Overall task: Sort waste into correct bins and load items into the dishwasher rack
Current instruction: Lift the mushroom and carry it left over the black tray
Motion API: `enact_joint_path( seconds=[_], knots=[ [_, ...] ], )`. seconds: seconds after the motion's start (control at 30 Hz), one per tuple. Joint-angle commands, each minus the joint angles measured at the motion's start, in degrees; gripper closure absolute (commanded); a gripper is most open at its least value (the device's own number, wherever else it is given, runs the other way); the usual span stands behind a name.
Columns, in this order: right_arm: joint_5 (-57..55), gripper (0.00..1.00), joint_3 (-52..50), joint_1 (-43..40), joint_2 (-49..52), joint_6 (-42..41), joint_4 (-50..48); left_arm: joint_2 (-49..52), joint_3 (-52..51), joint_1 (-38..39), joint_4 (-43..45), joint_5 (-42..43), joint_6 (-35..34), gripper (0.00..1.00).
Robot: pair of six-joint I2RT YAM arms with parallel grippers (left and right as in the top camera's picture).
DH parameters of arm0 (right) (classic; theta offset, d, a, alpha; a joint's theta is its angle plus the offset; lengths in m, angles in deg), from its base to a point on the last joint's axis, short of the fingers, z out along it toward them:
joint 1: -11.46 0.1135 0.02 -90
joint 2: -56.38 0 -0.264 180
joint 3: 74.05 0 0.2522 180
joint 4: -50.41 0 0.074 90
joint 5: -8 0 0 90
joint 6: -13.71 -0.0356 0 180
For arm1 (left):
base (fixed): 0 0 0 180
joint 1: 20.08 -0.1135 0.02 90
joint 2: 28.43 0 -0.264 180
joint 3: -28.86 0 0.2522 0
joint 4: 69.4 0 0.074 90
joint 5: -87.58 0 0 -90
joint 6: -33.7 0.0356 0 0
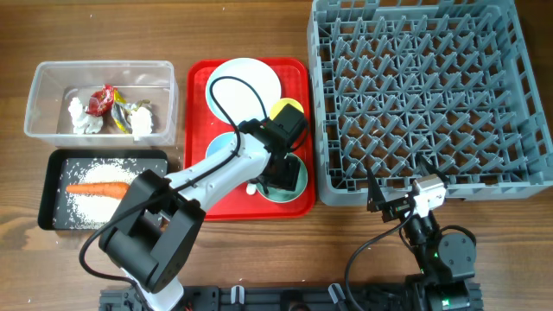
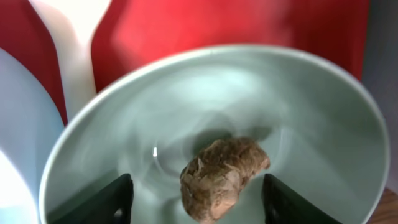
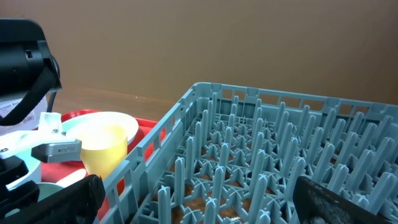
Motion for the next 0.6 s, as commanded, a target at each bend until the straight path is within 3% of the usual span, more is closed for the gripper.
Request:
enact_joint_path(
  seconds=[0.0, 0.2, 0.27, 0.33, 0.4, 0.57],
  knots=[
    [-0.8, 0.00, -0.1, -0.3, -0.3, 0.5, -0.2, -1.3, 0.9, -0.2, -0.4, 1.2, 0.3, 0.38],
    [-0.8, 0.00, -0.1, -0.3, -0.3, 0.5, -0.2, -1.3, 0.9, -0.2, 0.2, 1.2, 0.3, 0.44],
    [-0.8, 0.00, -0.1, -0.3, -0.3, 0.5, -0.2, -1.3, 0.9, -0.2, 0.2, 1.2, 0.3, 0.52],
    [-0.8, 0.00, -0.1, -0.3, -0.3, 0.5, -0.2, -1.3, 0.9, -0.2, 0.2, 1.2, 0.3, 0.71],
    [-0.8, 0.00, -0.1, -0.3, -0.3, 0.5, -0.2, -1.3, 0.9, -0.2, 0.2, 1.2, 0.3, 0.81],
    [-0.8, 0.00, -0.1, -0.3, -0.3, 0.5, -0.2, -1.8, 1.3, -0.2, 0.2, 1.2, 0.3, 0.89]
  ],
)
